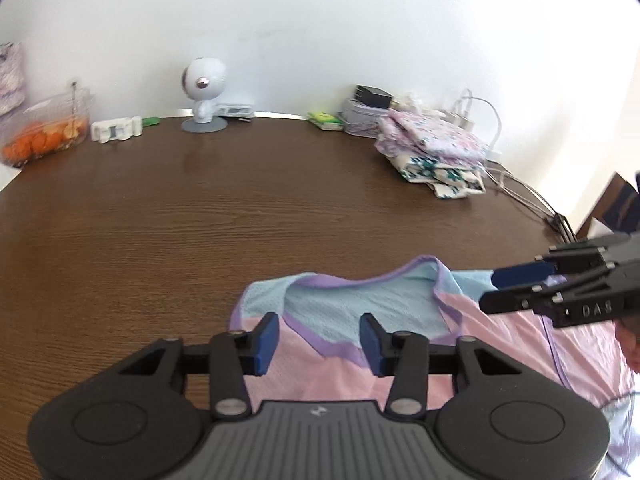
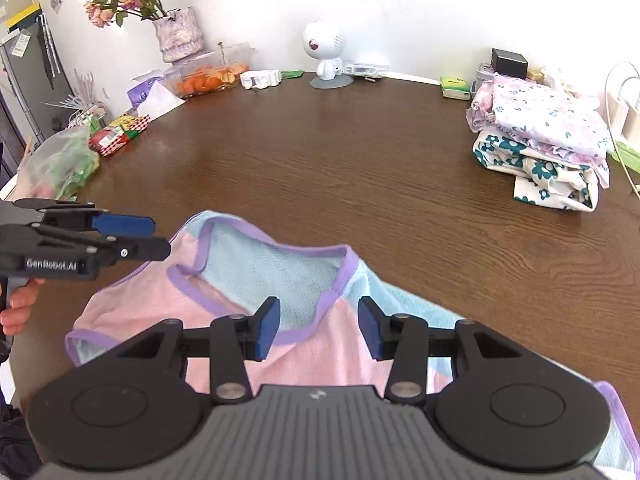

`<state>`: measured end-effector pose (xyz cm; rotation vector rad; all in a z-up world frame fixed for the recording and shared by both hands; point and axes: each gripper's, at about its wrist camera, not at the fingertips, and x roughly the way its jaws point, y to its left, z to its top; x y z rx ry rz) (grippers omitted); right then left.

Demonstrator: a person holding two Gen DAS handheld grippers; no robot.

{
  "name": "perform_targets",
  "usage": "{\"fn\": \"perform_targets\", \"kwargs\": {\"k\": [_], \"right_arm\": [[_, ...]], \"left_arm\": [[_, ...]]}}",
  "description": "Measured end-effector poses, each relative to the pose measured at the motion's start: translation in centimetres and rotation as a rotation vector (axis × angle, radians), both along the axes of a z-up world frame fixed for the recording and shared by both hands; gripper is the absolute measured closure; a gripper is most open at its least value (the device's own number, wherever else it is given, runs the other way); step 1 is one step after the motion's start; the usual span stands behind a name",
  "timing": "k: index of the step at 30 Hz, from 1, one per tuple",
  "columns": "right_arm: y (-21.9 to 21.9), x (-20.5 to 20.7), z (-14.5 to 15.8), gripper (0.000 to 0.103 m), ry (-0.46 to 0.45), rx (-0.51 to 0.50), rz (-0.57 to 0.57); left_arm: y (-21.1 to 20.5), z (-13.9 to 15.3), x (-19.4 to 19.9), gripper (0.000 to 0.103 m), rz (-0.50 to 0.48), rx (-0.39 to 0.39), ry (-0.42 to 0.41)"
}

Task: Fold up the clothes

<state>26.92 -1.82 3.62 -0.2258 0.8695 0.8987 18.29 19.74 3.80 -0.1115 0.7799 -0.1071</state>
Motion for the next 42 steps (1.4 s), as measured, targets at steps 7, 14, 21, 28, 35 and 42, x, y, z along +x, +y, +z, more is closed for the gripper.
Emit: {"fn": "perform_targets", "kwargs": {"k": [7,14,21,28,35,42], "right_arm": [[-0.7,-3.2,-1.2,0.056,0.025,-0.029,0.042],[-4.8,-6.0,-1.6,0.049,0.037,-0.005,0.035],[-12.7,-8.4,-0.5,0.028,0.007,0.121,-0.090],[-21.4,-13.5,0.3,0.000,-0.118,0.195,-0.243],[-24.7,-17.2,-2.4,0.000,-0.147,0.213,-0.343],[-25.5,-18.6,-4.4,0.000,-0.120,0.256,-0.329]], "left_arm": [[-1.9,-3.5,0.7,0.091,0.025,0.105,0.072],[-0.6,-2.9,0.0,0.059,0.072,0.032,0.029],[-0.3,-1.9,-2.3,0.035,0.160,-0.003,-0.027],[-3.5,-0.4,-10.2,0.008,0.128,-0.012,-0.160],[-9.9,-2.5,-15.8,0.002,0.009,-0.064,-0.175],[-13.7,-4.1,-17.0,0.002,-0.065,-0.018,-0.129]]}}
